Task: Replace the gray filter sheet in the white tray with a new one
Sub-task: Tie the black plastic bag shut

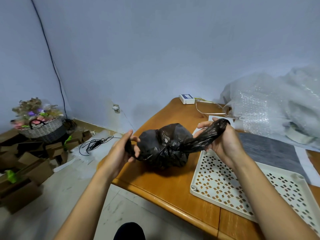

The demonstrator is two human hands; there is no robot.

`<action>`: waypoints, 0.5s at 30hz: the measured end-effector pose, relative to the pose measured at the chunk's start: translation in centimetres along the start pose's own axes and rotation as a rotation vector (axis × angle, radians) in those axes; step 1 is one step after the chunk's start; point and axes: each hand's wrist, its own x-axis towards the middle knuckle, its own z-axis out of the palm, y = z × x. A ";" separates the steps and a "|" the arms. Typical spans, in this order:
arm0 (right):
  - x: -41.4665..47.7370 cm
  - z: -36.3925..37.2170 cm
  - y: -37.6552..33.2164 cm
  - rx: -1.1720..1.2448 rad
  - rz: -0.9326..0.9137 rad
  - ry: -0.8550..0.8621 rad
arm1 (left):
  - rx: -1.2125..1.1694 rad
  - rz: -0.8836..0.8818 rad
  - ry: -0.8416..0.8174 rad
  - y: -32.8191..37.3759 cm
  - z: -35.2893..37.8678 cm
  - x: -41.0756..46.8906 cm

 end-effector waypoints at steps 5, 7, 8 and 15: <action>-0.7 -0.5 0.3 -0.167 0.071 -0.128 | 0.259 -0.066 -0.202 -1.2 -0.5 -1.2; -1.3 -0.2 0.6 -0.326 0.080 -0.154 | 0.414 0.049 -0.146 -1.5 0.0 -1.3; -1.6 0.0 0.7 -0.404 0.086 -0.172 | 0.530 0.128 -0.118 -1.7 0.4 -1.3; -2.9 2.7 3.2 -0.725 0.194 -0.284 | 1.243 0.111 -0.253 -3.5 3.9 -0.9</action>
